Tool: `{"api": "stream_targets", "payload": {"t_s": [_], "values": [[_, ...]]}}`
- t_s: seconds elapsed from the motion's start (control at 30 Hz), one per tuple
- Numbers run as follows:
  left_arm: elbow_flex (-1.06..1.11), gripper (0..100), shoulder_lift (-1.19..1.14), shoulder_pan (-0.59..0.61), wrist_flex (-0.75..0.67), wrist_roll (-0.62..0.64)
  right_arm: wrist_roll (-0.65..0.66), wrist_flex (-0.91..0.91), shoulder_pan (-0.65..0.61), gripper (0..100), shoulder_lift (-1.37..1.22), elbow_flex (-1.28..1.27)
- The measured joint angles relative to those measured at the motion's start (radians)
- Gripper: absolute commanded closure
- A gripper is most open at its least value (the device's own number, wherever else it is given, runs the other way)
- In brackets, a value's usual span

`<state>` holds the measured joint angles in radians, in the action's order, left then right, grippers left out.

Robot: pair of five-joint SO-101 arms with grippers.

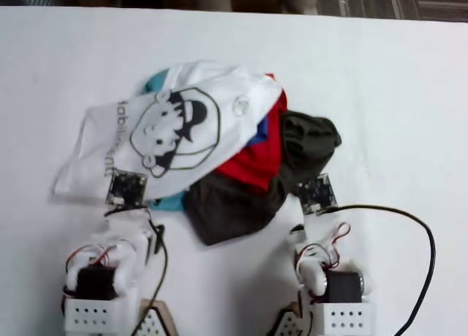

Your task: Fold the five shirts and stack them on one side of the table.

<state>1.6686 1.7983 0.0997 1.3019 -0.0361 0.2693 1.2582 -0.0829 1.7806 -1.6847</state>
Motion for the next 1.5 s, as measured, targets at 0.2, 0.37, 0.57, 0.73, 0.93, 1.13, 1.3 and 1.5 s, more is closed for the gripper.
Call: {"api": "stream_targets", "payload": {"t_s": [0.2, 0.37, 0.57, 0.73, 0.93, 1.13, 1.3, 1.5], "values": [[-0.011, 77, 0.000, 0.002, -0.003, -0.086, 0.000, -0.160, 0.011, 97.8, 0.000, 0.000], [-0.138, 77, 0.000, 0.057, -0.006, -0.382, 0.000, -0.302, 0.058, 97.8, 0.000, 0.006], [-0.206, 77, 0.000, 0.146, 0.066, -0.858, 0.000, -0.367, 0.158, 97.8, 0.000, 0.106], [-0.207, 77, 0.000, 0.118, 0.075, -0.967, 0.020, -0.307, 0.241, 97.8, 0.000, 0.213], [-0.184, 67, 0.000, 0.150, -0.166, -0.683, 0.143, -0.227, 0.229, 97.8, 0.003, 0.327], [-0.038, 65, 0.000, 0.187, -0.609, -0.160, 0.158, -0.226, 0.195, 97.8, -0.110, 0.364], [-0.031, 65, 0.000, 0.196, -0.614, -0.173, 0.158, -0.249, 0.187, 97.8, -0.344, 0.537], [-0.072, 64, 0.000, 0.265, -0.448, -0.321, 0.158, -0.258, 0.186, 97.8, -0.815, 0.773]]}}
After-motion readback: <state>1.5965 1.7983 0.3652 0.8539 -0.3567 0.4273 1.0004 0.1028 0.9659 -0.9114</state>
